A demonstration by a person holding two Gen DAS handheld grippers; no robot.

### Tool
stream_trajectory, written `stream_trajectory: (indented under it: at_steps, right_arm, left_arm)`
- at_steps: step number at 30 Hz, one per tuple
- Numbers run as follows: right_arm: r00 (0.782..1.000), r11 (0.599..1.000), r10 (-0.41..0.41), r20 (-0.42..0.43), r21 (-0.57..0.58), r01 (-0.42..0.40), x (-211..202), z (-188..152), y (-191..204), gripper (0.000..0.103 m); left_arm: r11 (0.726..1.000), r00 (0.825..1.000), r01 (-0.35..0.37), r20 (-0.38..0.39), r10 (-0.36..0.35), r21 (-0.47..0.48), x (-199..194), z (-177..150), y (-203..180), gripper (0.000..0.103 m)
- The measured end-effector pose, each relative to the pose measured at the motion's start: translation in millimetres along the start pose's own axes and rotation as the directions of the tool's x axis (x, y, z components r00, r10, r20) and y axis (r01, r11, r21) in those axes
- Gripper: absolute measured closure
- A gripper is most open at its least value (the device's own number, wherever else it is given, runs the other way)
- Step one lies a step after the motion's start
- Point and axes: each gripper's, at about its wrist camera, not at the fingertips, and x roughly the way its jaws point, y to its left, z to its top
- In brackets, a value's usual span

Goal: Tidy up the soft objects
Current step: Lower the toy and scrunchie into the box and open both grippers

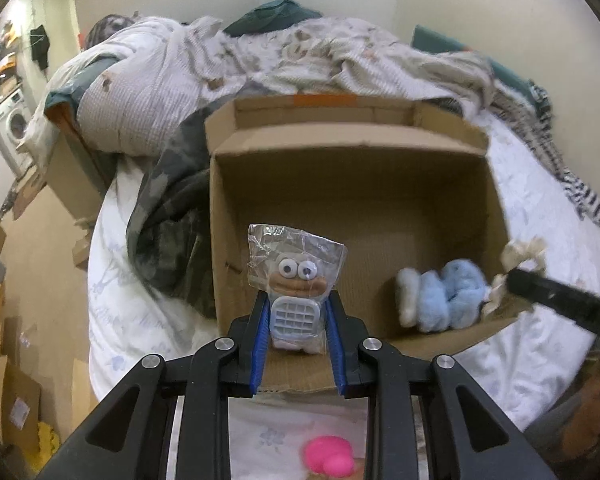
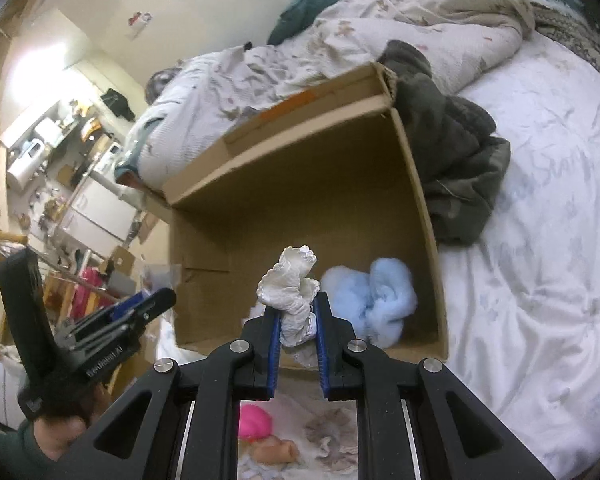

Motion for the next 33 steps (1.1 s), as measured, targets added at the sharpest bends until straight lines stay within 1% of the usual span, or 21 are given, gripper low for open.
stream_trajectory:
  at_steps: [1, 2, 3, 6, 9, 12, 21, 29, 33]
  right_arm:
    - [1.0, 1.0, -0.008, -0.005, -0.002, 0.008, 1.5, -0.1, -0.4, 0.086]
    - [1.0, 1.0, -0.008, -0.013, 0.004, 0.008, 4.1, 0.6, -2.3, 0.086]
    - [1.0, 1.0, -0.007, -0.02, 0.011, 0.007, 7.0, 0.9, -4.0, 0.086]
    - [0.999, 1.0, -0.018, -0.035, 0.014, 0.019, 14.6, 1.9, -4.2, 0.086]
    - [0.999, 1.0, -0.019, -0.045, 0.016, 0.02, 20.9, 1.8, -2.1, 0.086]
    - [0.998, 1.0, -0.023, -0.055, 0.011, 0.024, 27.4, 3.5, 1.0, 0.086]
    - [0.995, 1.0, -0.024, -0.096, 0.008, 0.025, 41.9, 2.7, 3.2, 0.086]
    - [0.995, 1.0, -0.024, -0.101, 0.014, 0.025, 44.6, 3.8, 2.8, 0.086]
    - [0.994, 1.0, -0.025, -0.102, 0.015, 0.027, 45.2, 3.4, 2.0, 0.086]
  left_arm:
    - [1.0, 1.0, 0.006, -0.009, -0.006, -0.016, 2.7, 0.3, 0.3, 0.079]
    - [0.999, 1.0, 0.029, -0.005, -0.029, -0.029, 4.0, 1.9, 0.6, 0.079]
    - [0.999, 0.999, 0.037, 0.001, -0.037, -0.026, 5.1, 3.5, -0.4, 0.079]
    - [1.0, 1.0, 0.023, -0.001, -0.023, -0.008, 10.5, 3.2, -2.2, 0.079]
    - [0.999, 0.998, 0.041, -0.039, -0.042, -0.034, 21.4, 1.9, -0.2, 0.079]
    - [0.998, 0.998, 0.042, -0.054, -0.044, -0.035, 26.8, -0.1, -1.6, 0.079]
    - [0.997, 0.996, 0.064, -0.056, -0.066, -0.031, 30.6, -2.8, -4.0, 0.079]
    - [0.996, 0.996, 0.07, -0.051, -0.072, -0.055, 32.7, -3.0, -0.3, 0.078]
    - [0.997, 0.996, 0.056, -0.064, -0.06, -0.054, 34.8, -3.7, -0.9, 0.077]
